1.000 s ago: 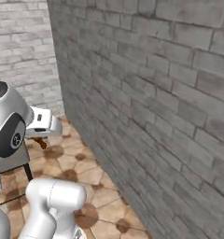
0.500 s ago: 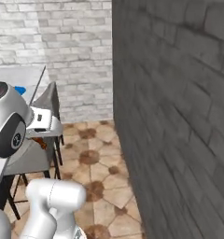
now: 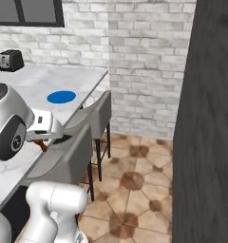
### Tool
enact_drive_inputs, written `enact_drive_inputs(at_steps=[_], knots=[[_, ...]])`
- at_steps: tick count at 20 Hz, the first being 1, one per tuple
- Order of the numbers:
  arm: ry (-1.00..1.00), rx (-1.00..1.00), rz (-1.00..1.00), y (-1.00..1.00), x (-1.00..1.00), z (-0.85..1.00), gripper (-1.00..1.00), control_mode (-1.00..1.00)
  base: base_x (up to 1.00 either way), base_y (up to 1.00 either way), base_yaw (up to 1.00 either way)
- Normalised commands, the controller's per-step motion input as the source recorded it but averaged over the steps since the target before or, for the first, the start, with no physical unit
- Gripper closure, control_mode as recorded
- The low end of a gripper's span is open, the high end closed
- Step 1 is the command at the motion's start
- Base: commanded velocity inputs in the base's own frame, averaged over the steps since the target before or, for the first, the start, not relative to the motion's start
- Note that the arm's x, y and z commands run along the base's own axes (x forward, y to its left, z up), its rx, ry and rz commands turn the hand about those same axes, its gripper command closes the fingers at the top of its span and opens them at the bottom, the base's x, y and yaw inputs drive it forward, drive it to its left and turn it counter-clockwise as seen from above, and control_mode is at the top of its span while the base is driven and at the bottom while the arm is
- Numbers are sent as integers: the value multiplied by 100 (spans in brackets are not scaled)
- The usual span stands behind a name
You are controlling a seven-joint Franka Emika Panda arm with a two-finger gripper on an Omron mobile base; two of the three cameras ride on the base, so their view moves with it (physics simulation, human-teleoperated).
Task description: Take the chicken drumsticks from the pan and place one on each plate on the dining counter.
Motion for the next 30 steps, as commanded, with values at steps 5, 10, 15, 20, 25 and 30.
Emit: enact_drive_inputs(at_steps=[5,10,15,20,25,30], knots=[[0,0,0,0,0,0,100,100,74,-17,64],[0,0,0,0,0,0,100,100,56,-9,52],[0,0,0,0,0,0,100,100,9,0,7],[0,0,0,0,0,0,100,100,0,0,0],[0,0,0,0,0,0,100,100,1,0,0],[0,0,2,0,31,-11,100,-100,16,0,3]])
